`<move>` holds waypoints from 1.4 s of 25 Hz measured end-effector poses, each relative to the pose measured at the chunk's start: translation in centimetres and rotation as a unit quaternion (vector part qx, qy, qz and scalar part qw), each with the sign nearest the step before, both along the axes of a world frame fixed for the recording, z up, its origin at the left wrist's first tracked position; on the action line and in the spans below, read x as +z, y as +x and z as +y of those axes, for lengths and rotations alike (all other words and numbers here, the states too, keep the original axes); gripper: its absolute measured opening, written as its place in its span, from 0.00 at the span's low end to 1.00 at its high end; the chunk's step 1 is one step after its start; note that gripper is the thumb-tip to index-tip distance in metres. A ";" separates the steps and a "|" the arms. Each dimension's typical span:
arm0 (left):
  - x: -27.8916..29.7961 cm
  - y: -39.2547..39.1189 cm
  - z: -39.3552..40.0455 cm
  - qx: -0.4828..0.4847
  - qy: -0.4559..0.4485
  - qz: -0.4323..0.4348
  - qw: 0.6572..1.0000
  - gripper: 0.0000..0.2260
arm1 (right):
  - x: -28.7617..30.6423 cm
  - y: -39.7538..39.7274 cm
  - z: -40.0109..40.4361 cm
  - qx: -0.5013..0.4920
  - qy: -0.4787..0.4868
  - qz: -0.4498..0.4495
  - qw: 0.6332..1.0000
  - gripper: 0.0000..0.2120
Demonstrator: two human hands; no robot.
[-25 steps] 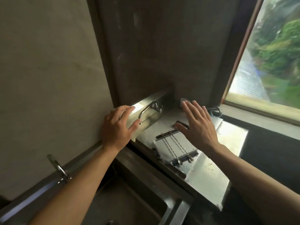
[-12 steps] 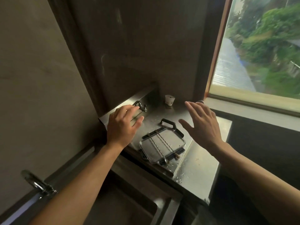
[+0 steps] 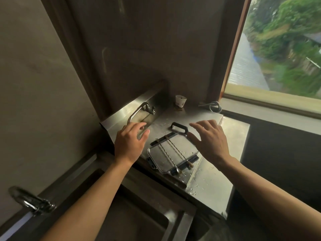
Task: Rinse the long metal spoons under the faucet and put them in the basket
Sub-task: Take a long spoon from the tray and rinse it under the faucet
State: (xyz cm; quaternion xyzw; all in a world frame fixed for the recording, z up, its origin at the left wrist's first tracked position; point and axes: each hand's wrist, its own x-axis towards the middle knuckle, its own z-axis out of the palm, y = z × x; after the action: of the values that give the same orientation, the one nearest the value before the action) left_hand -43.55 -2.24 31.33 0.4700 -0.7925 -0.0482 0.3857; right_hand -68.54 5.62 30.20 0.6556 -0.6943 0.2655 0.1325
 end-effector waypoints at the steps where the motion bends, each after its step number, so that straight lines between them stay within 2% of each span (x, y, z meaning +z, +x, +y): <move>1: -0.9 0.0 -0.2 0.002 0.024 0.004 1.000 0.12 | -0.8 0.3 -0.3 0.005 0.013 -0.009 1.000 0.16; 11: -12.6 -2.4 -3.2 0.047 0.229 0.045 0.971 0.09 | -11.8 3.0 -4.4 0.002 0.168 -0.078 0.983 0.16; 19: -20.3 -7.7 -7.1 0.068 0.370 -0.017 0.926 0.04 | -19.1 4.6 -9.4 -0.037 0.297 -0.062 0.952 0.10; 24: -21.9 -9.2 -8.5 0.098 0.373 -0.014 0.922 0.07 | -20.9 5.1 -11.4 -0.070 0.279 -0.052 0.956 0.06; 29: -22.0 -10.0 -9.3 0.118 0.387 0.013 0.914 0.11 | -20.9 4.6 -11.6 -0.073 0.274 -0.113 0.952 0.07; 32: -21.3 -10.2 -9.1 0.120 0.409 0.057 0.903 0.12 | -20.1 4.4 -10.8 -0.071 0.265 -0.167 0.947 0.06; 35: -19.7 -10.2 -8.4 0.123 0.424 0.161 0.883 0.10 | -18.2 4.6 -9.6 -0.047 0.243 -0.220 0.944 0.05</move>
State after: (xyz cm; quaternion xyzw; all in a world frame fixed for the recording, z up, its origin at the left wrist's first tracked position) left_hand -53.73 -10.60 11.63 0.6680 -0.5592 -0.4068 0.2751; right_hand -63.90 -4.01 11.98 0.5595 -0.7798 0.2201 -0.1747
